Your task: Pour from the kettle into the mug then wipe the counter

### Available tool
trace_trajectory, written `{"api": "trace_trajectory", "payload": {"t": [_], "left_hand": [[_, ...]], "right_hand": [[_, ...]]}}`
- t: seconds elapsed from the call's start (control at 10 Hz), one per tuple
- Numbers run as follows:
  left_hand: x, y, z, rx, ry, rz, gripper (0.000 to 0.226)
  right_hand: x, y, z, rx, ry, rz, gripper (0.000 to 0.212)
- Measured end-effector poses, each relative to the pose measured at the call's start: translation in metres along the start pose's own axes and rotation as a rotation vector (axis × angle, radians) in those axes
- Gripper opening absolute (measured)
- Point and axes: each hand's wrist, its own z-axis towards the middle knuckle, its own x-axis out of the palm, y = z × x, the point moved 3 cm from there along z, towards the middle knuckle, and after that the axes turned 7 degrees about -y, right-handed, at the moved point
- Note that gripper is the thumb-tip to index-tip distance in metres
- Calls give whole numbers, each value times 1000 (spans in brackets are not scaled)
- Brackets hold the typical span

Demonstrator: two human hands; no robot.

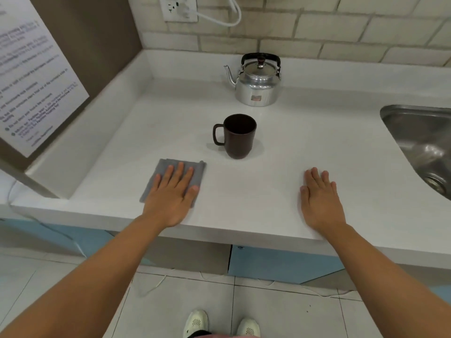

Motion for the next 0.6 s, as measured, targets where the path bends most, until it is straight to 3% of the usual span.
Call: {"api": "trace_trajectory", "payload": {"t": [0.4,0.6], "left_hand": [[-14,0,2,50,111,24,63],[-85,-11,45,52,458,138,64]], "right_hand": [[15,83,-2,-109,-16,69,50],[-25,90,25,-128,95,-37,47]]}}
